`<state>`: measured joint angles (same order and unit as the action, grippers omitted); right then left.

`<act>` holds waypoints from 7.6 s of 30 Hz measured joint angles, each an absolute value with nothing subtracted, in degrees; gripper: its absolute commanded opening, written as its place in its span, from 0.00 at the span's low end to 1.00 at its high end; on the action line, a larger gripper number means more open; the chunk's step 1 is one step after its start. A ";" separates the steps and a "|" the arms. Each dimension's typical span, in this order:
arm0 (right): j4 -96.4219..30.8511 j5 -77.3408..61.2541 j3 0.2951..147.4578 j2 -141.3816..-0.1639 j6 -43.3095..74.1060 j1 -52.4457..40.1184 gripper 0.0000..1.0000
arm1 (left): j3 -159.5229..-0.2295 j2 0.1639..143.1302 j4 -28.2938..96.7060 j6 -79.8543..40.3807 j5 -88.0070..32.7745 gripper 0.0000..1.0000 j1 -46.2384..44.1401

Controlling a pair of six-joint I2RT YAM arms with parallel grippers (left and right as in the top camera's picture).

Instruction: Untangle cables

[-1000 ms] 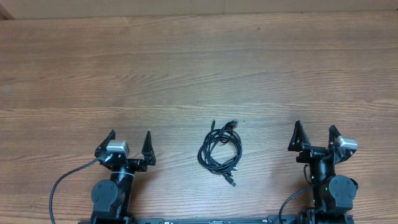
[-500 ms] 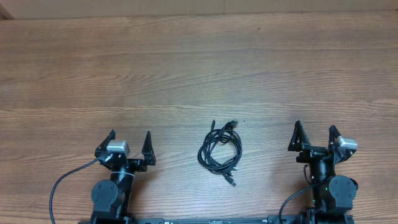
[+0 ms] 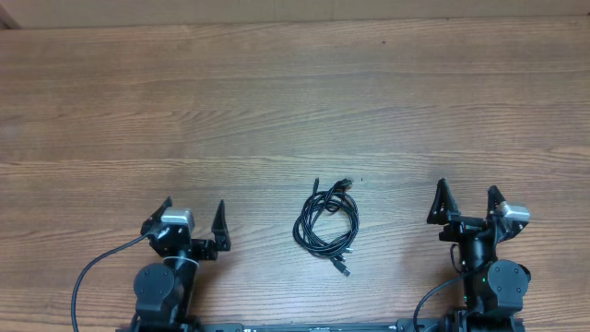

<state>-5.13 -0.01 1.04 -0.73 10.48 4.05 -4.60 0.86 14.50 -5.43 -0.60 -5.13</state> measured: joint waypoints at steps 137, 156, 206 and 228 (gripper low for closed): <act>-5.15 -0.01 1.04 -0.73 10.46 4.03 1.00 | -51.92 79.15 43.72 -15.77 -8.56 1.00 -35.03; -5.15 -0.03 1.04 -0.73 10.48 4.05 1.00 | -51.92 84.58 43.66 -28.05 -2.70 1.00 -39.81; -5.17 -0.03 1.04 -0.73 10.46 4.03 1.00 | -51.92 96.92 35.48 -52.01 4.60 0.51 -44.66; -5.15 -0.01 1.04 -0.73 10.46 4.05 1.00 | -51.92 96.92 34.46 -52.18 5.43 0.08 -44.66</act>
